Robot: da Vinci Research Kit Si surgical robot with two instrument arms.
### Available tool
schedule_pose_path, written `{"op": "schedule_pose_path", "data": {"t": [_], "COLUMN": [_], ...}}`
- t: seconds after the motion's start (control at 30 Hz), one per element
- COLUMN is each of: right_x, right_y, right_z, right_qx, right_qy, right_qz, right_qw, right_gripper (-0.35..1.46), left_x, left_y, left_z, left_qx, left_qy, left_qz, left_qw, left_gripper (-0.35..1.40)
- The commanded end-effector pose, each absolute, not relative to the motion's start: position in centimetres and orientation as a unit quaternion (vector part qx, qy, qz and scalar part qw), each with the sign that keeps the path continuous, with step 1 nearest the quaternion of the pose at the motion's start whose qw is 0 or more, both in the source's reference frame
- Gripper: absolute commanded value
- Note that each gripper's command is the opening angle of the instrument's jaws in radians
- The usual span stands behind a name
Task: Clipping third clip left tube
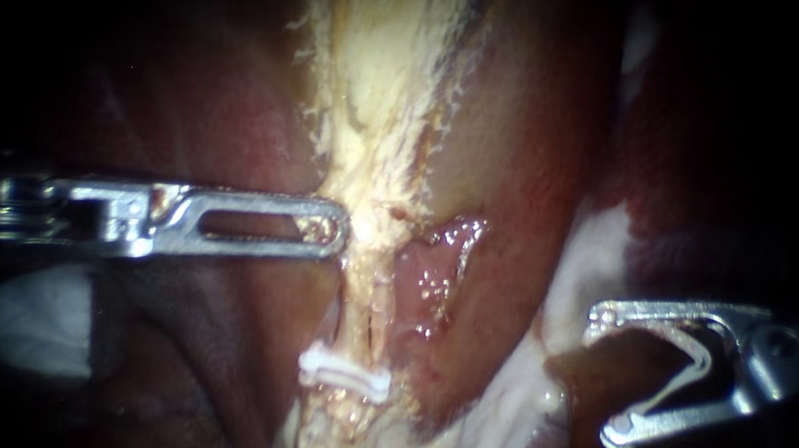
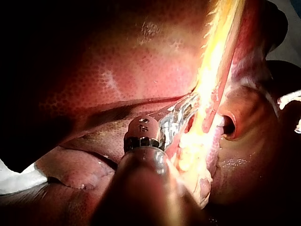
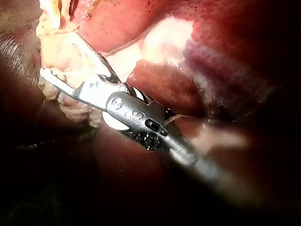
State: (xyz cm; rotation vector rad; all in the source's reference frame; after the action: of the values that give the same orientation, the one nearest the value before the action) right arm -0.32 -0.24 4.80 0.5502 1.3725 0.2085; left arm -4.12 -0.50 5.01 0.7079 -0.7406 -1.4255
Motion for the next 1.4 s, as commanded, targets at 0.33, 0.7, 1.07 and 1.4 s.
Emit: {"op": "schedule_pose_path", "data": {"t": [0.33, 0.7, 1.07, 1.4], "right_x": [-0.31, -0.2, 0.29, 0.97], "right_y": [-0.25, -0.3, -0.39, -0.41], "right_z": [4.8, 4.85, 5.12, 5.5], "right_qx": [0.25, 0.25, 0.275, 0.304], "right_qy": [0.624, 0.625, 0.617, 0.605], "right_qz": [0.095, 0.093, 0.123, 0.165], "right_qw": [0.734, 0.733, 0.727, 0.718], "right_gripper": [0.6, 0.6, 0.59, 0.59], "left_x": [-3.95, -3.64, -3.62, -3.63], "left_y": [-0.42, -0.23, -0.25, -0.25], "left_z": [4.88, 4.51, 4.46, 4.46], "left_qx": [0.315, 0.305, 0.304, 0.304], "left_qy": [-0.323, -0.33, -0.329, -0.329], "left_qz": [-0.623, -0.632, -0.632, -0.632], "left_qw": [0.639, 0.632, 0.632, 0.632], "left_gripper": [-0.35, -0.35, -0.35, -0.35]}}
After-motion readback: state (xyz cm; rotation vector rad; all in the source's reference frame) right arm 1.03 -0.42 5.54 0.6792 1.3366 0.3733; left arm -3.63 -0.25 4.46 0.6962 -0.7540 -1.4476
